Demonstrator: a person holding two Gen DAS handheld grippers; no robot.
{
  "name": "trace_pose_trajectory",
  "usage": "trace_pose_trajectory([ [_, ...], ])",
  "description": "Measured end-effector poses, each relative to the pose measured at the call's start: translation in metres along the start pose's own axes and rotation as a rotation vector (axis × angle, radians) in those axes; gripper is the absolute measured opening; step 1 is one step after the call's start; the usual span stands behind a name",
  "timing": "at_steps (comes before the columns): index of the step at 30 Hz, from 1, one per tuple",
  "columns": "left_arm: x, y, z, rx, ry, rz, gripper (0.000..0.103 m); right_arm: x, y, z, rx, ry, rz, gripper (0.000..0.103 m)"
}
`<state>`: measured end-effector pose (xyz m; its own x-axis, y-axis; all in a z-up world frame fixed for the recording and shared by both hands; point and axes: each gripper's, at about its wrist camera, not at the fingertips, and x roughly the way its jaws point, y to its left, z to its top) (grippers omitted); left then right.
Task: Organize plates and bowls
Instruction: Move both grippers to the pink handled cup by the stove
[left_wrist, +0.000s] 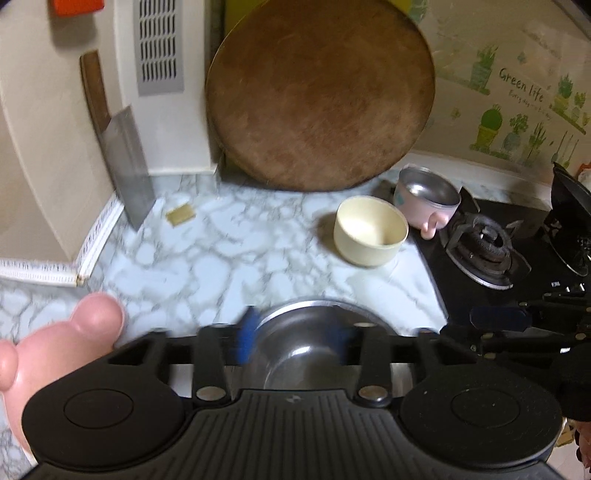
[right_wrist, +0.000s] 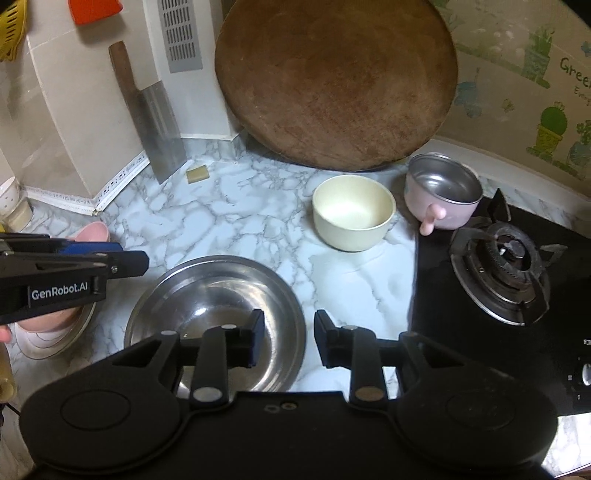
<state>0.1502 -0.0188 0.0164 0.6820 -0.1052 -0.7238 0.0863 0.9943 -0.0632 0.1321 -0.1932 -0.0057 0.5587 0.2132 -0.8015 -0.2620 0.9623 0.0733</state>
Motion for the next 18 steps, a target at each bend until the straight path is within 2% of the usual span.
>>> trace_pose_trajectory([
  [1, -0.001, -0.003, 0.003, 0.002, -0.019, 0.004, 0.069, -0.001, -0.003, 0.001, 0.001, -0.003, -0.002, 0.037],
  [4, -0.002, -0.015, 0.014, 0.028, -0.050, 0.005, 0.069, -0.004, -0.011, 0.006, -0.002, -0.028, -0.012, 0.060],
  [8, 0.007, -0.029, 0.031, 0.037, -0.054, -0.014, 0.070, -0.003, -0.025, 0.015, -0.009, -0.037, -0.015, 0.065],
  [9, 0.010, -0.033, 0.036, 0.040, -0.056, -0.017, 0.071, -0.002, -0.030, 0.018, -0.005, -0.040, -0.020, 0.069],
  [11, 0.018, -0.040, 0.045, 0.042, -0.061, -0.031, 0.076, -0.001, -0.042, 0.024, 0.000, -0.051, -0.032, 0.085],
  [18, 0.056, -0.064, 0.083, 0.039, -0.056, -0.071, 0.077, 0.007, -0.088, 0.048, 0.028, -0.070, -0.075, 0.096],
])
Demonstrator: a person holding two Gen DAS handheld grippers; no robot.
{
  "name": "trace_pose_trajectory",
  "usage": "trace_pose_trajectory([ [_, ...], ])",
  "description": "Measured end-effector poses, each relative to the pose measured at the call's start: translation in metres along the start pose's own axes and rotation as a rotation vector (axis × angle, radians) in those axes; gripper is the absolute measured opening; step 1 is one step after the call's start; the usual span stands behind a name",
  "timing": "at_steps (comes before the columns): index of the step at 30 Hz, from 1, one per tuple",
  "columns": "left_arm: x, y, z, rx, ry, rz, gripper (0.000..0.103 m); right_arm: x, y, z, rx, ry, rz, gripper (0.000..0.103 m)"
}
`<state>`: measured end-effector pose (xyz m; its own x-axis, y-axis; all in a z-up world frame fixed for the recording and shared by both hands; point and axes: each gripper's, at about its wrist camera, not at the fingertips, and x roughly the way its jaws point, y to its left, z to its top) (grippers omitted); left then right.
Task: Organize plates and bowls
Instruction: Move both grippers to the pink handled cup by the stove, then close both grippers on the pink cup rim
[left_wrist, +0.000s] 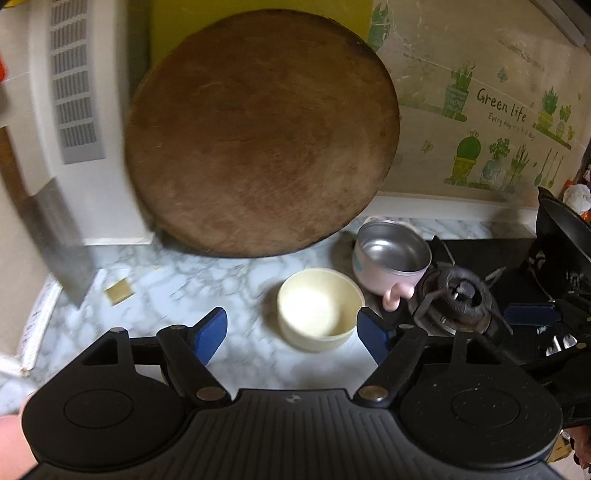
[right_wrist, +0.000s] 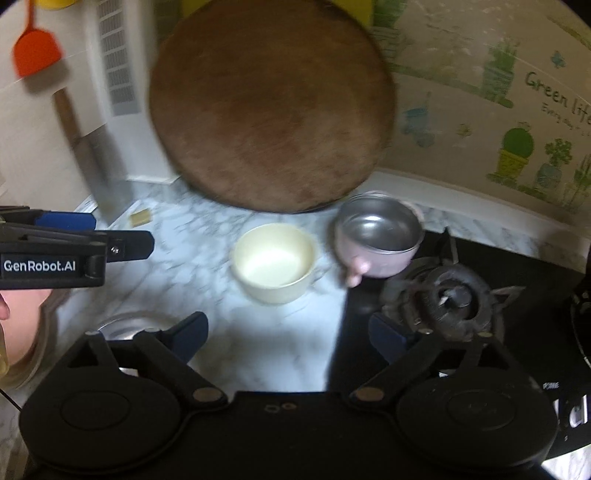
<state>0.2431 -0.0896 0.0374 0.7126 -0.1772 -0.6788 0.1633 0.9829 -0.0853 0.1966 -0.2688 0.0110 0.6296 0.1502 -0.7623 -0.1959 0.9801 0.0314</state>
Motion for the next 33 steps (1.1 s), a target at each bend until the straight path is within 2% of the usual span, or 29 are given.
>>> trace_pose_trajectory([
  [7, 0.049, -0.026, 0.035, 0.037, 0.032, 0.004, 0.077, 0.025, -0.055, 0.030, 0.049, 0.017, -0.046, 0.097],
  [16, 0.117, -0.060, 0.060, 0.084, 0.086, 0.024, 0.077, 0.076, -0.117, 0.067, 0.143, 0.056, -0.086, 0.096],
  [27, 0.183, -0.084, 0.077, 0.073, 0.165, 0.020, 0.077, 0.134, -0.149, 0.091, 0.206, 0.116, -0.039, 0.093],
  [33, 0.211, -0.087, 0.078, 0.055, 0.198, 0.017, 0.077, 0.164, -0.159, 0.093, 0.254, 0.149, -0.035, 0.086],
])
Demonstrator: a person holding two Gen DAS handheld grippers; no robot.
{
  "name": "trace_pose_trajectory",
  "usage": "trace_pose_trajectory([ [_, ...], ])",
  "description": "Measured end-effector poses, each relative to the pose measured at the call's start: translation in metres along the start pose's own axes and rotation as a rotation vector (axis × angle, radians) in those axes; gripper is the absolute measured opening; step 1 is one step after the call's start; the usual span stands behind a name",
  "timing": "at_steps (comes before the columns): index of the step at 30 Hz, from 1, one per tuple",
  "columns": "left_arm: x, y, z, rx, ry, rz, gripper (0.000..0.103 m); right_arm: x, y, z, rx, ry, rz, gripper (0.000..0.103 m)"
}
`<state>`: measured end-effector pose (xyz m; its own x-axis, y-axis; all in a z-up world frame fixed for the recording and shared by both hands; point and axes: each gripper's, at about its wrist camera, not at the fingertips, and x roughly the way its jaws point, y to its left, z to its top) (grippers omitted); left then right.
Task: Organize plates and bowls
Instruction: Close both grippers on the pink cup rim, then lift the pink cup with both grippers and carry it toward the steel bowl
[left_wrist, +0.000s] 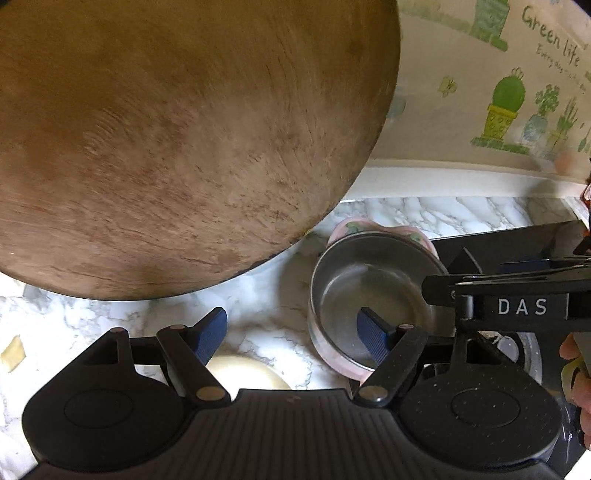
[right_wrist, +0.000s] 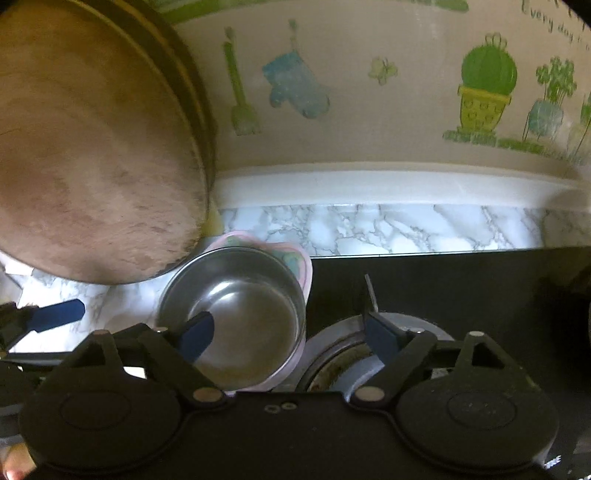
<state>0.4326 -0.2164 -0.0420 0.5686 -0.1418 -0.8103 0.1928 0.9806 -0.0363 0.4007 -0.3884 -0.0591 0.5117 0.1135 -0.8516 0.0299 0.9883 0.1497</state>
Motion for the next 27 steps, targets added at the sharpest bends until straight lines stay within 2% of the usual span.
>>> trace_pose_trajectory([
  [9, 0.028, -0.008, 0.000, -0.006, 0.028, 0.013, 0.077, 0.029, -0.005, 0.000, 0.027, 0.035, 0.004, 0.072],
  [13, 0.035, -0.008, 0.000, -0.016, 0.040, 0.007, 0.076, 0.038, -0.006, 0.000, 0.031, 0.047, 0.010, 0.059],
  [16, 0.041, -0.009, 0.000, -0.024, 0.062, 0.000, 0.061, 0.043, -0.006, 0.001, 0.037, 0.052, 0.013, 0.054],
  [18, 0.044, -0.009, 0.001, -0.030, 0.061, -0.009, 0.059, 0.046, -0.005, 0.001, 0.037, 0.057, 0.010, 0.050],
  [20, 0.046, -0.011, 0.002, -0.030, 0.067, -0.009, 0.052, 0.049, -0.005, 0.001, 0.038, 0.057, 0.010, 0.047],
  [22, 0.050, -0.012, 0.004, -0.039, 0.078, -0.019, 0.040, 0.050, -0.005, 0.001, 0.036, 0.058, 0.010, 0.044],
  [25, 0.053, -0.014, 0.005, -0.051, 0.096, -0.027, 0.034, 0.053, -0.004, -0.001, 0.029, 0.066, 0.008, 0.040],
  [27, 0.056, -0.015, 0.005, -0.058, 0.103, -0.035, 0.033, 0.056, -0.005, -0.003, 0.027, 0.072, 0.003, 0.038],
])
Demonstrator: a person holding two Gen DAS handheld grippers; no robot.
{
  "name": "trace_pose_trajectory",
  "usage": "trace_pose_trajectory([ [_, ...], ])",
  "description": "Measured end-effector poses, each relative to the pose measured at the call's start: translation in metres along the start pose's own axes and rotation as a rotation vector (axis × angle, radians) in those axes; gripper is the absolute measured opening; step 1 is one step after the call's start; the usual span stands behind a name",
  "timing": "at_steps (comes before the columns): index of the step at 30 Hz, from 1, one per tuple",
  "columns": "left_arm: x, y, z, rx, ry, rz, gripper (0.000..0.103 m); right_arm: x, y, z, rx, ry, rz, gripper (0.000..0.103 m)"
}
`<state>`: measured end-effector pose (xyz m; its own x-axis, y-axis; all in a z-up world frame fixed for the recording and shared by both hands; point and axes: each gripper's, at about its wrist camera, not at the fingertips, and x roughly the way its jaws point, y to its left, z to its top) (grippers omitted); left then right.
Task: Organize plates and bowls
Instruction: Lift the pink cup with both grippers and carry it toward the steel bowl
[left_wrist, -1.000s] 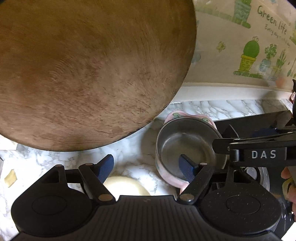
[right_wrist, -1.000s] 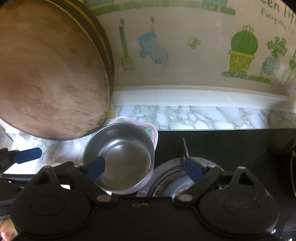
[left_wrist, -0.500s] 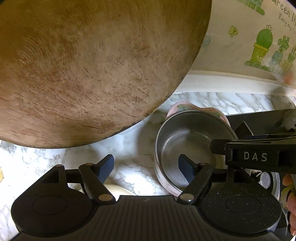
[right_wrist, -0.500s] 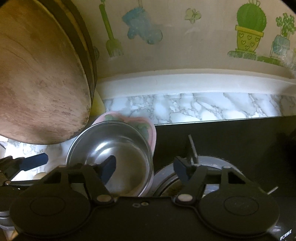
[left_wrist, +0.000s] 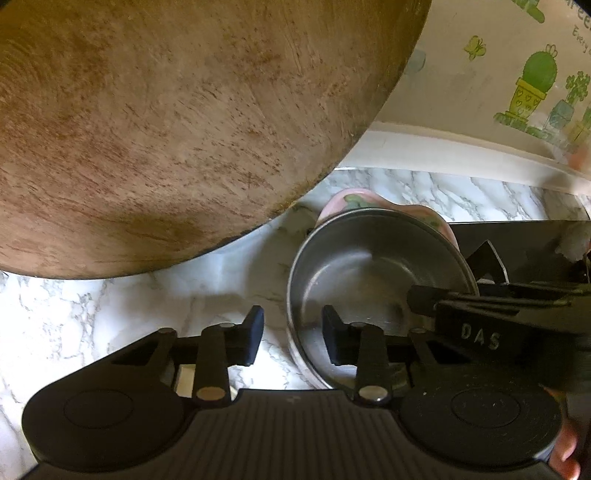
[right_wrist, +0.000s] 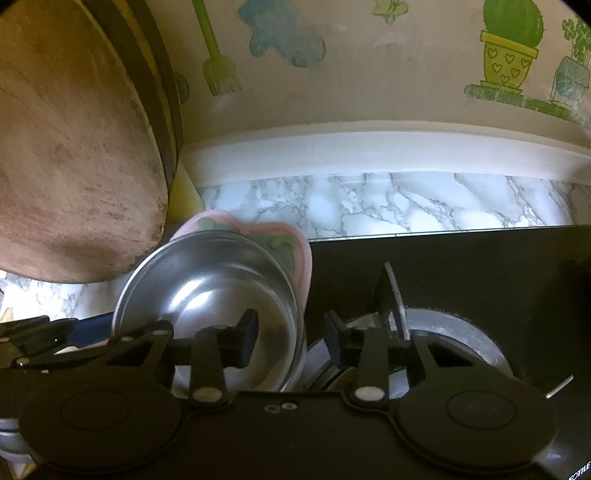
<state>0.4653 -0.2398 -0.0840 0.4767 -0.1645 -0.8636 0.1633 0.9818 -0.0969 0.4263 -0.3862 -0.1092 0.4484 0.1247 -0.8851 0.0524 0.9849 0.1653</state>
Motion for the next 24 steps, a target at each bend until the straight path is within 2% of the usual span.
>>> trace_pose_trajectory([
  [4, 0.003, -0.002, 0.000, -0.013, 0.013, -0.016, 0.024, 0.005, 0.001, -0.004, -0.011, 0.008, -0.005, 0.035],
  [9, 0.003, -0.005, -0.002, -0.017, 0.007, 0.013, 0.013, 0.007, 0.003, -0.007, -0.025, 0.011, -0.007, 0.027],
  [17, 0.000, -0.002, -0.005, -0.029, 0.012, 0.025, 0.012, 0.003, 0.007, -0.010, -0.037, -0.002, -0.047, 0.015],
  [24, -0.014, 0.001, -0.004, -0.037, 0.001, 0.029, 0.011, -0.007, 0.010, -0.010, -0.039, -0.017, -0.057, 0.012],
])
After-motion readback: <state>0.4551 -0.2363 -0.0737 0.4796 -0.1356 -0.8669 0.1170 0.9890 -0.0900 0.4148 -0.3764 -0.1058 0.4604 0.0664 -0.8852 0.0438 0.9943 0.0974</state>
